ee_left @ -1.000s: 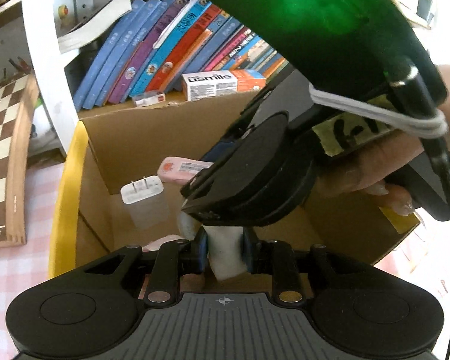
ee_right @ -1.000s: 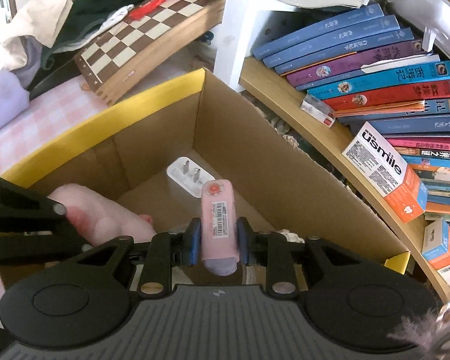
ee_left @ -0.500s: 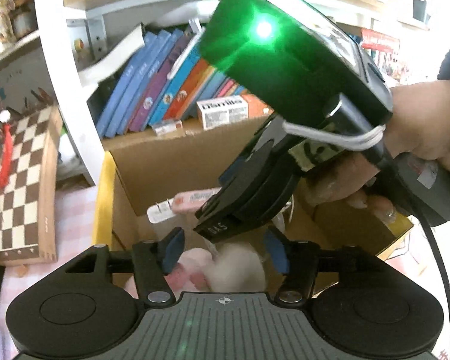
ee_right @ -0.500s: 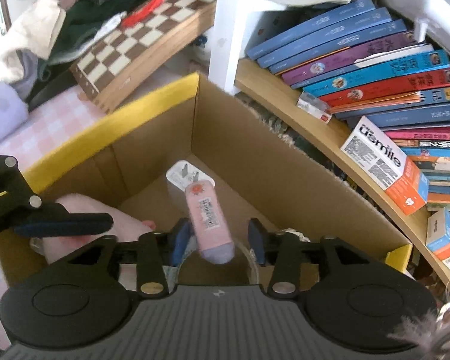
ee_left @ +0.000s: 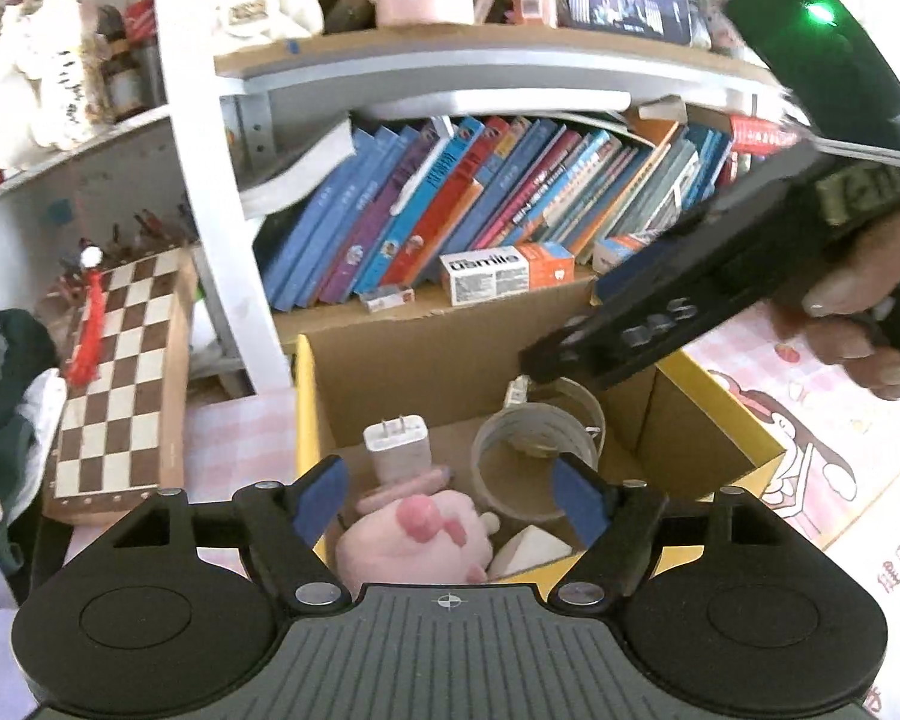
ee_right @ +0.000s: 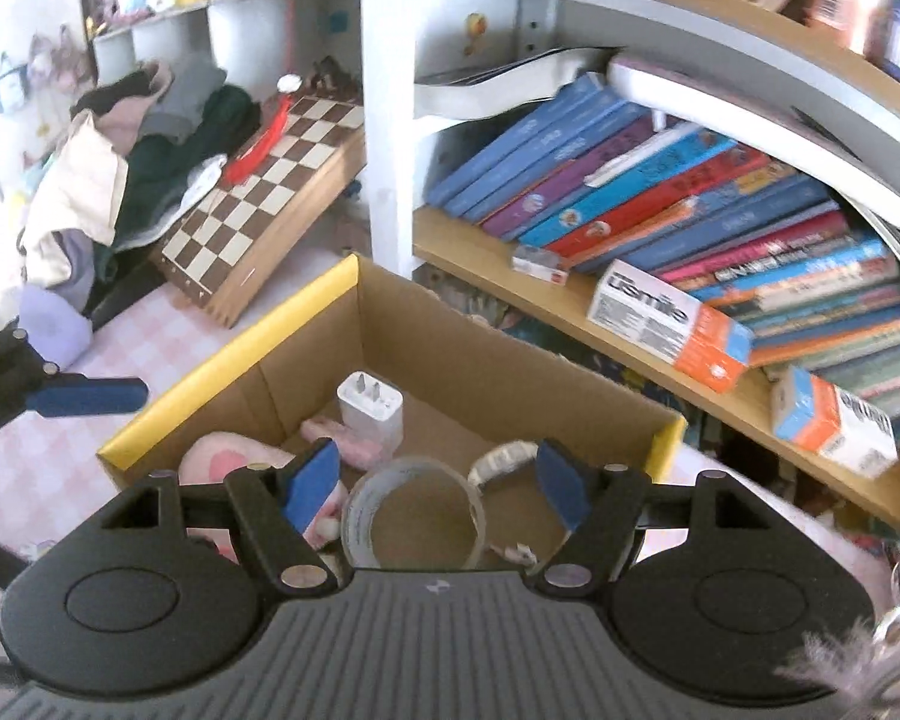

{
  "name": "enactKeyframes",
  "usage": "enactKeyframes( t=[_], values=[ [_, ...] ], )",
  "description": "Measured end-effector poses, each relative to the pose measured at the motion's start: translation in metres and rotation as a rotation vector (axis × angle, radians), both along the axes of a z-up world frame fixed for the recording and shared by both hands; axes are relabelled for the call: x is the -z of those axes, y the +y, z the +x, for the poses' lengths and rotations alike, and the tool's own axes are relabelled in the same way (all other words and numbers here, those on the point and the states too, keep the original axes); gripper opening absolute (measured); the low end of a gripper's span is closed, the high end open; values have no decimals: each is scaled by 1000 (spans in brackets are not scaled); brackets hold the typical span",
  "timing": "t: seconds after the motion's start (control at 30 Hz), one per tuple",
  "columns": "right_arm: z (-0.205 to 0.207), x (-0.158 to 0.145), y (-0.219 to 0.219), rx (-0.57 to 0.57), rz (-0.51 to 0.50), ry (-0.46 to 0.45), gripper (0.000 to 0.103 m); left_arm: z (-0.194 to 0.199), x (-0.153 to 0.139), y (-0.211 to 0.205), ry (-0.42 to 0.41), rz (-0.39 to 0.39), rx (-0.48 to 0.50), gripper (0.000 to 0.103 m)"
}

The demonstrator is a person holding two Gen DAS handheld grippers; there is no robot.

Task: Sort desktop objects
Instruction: 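Withdraw both tools from the box back toward the toy car and plug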

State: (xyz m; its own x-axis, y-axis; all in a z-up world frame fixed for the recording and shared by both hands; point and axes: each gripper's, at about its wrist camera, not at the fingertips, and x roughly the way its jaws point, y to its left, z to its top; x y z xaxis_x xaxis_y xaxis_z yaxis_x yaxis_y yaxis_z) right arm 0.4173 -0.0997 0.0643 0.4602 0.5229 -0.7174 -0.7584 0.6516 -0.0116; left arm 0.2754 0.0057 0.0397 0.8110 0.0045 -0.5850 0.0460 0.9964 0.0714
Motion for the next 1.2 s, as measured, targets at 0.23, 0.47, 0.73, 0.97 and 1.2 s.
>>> enactKeyframes(
  t=[0.23, 0.47, 0.73, 0.97, 1.2],
  values=[
    [-32, -12, -29, 59, 15, -12, 72, -26, -4, 10, -29, -23, -22, 80],
    [-68, -14, -48, 117, 18, -38, 74, -51, 1, 22, -22, -55, -45, 80],
    [-113, 2, -58, 177, -9, -97, 74, -82, 6, 28, -8, -64, -41, 81],
    [-148, 12, -61, 212, -4, -68, 74, -105, 10, 35, 6, -63, -33, 81],
    [-178, 18, -67, 268, 4, -56, 74, -126, 16, 37, 24, -73, -18, 81]
  ],
)
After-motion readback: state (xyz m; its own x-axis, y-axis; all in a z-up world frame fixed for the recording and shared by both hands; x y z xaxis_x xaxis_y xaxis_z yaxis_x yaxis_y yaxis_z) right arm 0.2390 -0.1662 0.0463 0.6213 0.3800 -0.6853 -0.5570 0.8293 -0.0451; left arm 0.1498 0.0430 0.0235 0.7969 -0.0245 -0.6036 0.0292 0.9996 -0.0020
